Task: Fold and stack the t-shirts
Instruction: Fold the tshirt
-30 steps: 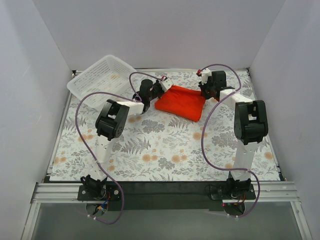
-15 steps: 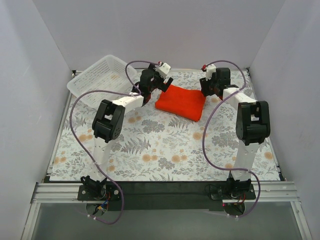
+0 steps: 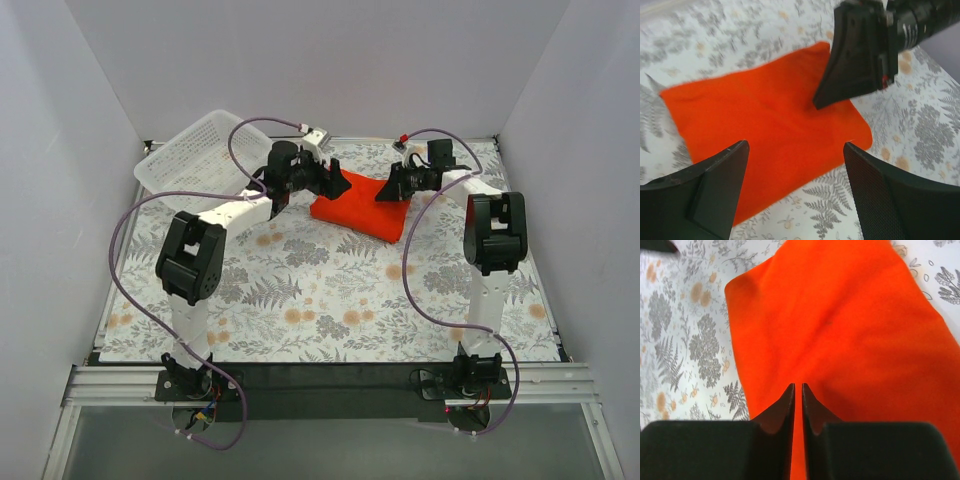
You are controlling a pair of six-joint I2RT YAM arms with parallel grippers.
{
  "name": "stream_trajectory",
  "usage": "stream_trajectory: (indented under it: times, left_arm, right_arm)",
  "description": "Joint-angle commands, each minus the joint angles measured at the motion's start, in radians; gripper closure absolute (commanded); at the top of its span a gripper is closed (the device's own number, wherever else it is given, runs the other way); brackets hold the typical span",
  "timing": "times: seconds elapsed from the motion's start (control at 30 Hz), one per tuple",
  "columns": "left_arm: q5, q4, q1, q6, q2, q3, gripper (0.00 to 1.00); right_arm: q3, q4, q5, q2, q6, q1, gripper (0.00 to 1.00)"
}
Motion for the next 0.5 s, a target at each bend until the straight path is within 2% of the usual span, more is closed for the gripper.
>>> stream_trajectory:
  times: [0.0,0.3,0.47]
  left_arm:
    - [0.138,-0.036,-0.002,-0.119,0.058,-0.010,0.30]
    - [0.093,-0.063,-0.002,-0.116,0.204,0.014,0.31]
    - [0.061,-0.065,0.000,-0.103,0.214,-0.009,0.31]
  right_arm:
    - [0.102,-0.018,-0.035,0.059,0.136,-0.008,0.86]
    - [0.156,-0.015,0.077,0.160,0.202,-0.080,0.88]
    - [0.216,-0.015,0.073,0.217,0.220,-0.148,0.88]
